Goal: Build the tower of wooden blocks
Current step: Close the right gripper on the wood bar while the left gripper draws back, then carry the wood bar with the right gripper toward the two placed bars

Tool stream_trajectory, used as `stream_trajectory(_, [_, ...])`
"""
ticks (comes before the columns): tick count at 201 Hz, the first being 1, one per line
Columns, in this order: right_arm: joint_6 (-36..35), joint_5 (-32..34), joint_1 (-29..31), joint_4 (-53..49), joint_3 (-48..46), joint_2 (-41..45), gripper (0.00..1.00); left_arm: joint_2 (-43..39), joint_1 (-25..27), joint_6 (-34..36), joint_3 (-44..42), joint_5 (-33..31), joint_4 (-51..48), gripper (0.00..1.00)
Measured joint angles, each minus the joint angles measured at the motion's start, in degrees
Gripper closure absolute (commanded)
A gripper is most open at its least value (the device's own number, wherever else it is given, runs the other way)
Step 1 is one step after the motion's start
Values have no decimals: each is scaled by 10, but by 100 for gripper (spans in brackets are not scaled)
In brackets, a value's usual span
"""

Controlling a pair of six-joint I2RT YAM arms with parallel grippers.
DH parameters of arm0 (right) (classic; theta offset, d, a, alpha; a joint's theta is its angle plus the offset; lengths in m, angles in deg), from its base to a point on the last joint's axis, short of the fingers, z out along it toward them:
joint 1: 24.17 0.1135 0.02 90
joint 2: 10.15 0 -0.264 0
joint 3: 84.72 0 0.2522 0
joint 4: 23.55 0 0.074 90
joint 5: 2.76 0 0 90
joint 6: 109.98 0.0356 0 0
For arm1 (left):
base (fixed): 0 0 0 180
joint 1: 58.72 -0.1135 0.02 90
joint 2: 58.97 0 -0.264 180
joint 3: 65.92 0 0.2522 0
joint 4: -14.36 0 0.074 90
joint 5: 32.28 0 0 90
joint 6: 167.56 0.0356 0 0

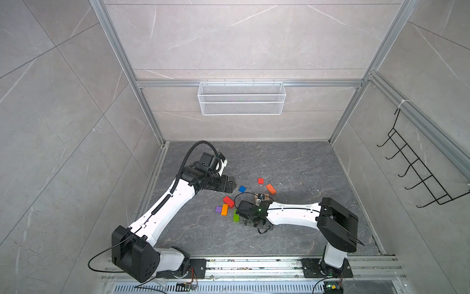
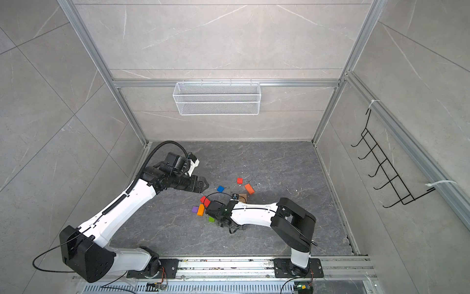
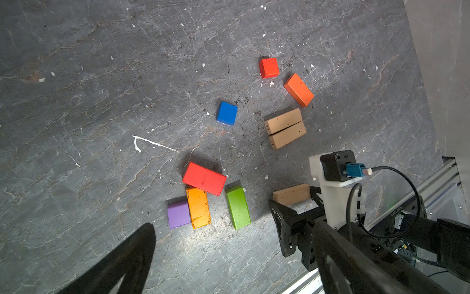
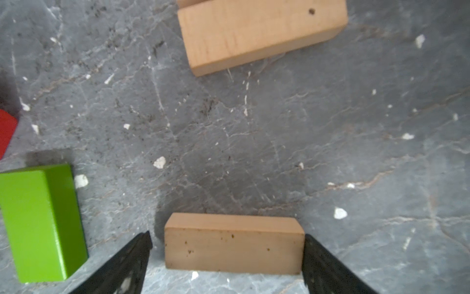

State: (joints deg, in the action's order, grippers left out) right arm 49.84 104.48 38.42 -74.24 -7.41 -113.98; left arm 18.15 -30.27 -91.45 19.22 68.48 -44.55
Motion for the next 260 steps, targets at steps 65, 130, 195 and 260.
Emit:
stream_trajectory(65, [-16, -11, -1, 14, -13, 0, 20, 0, -5, 0, -2, 0, 7, 2])
stream_trajectory(130, [-38, -15, -9, 31, -37, 18, 28, 0, -9, -2, -2, 1, 7, 2])
stream_trajectory(195, [-129, -9, -36, 24, -72, 77, 35, 2, -11, -2, -3, 1, 7, 2])
stream_trajectory(260, [-256, -52, -110, 51, -98, 113, 41, 8, -15, -5, -8, 2, 8, 2])
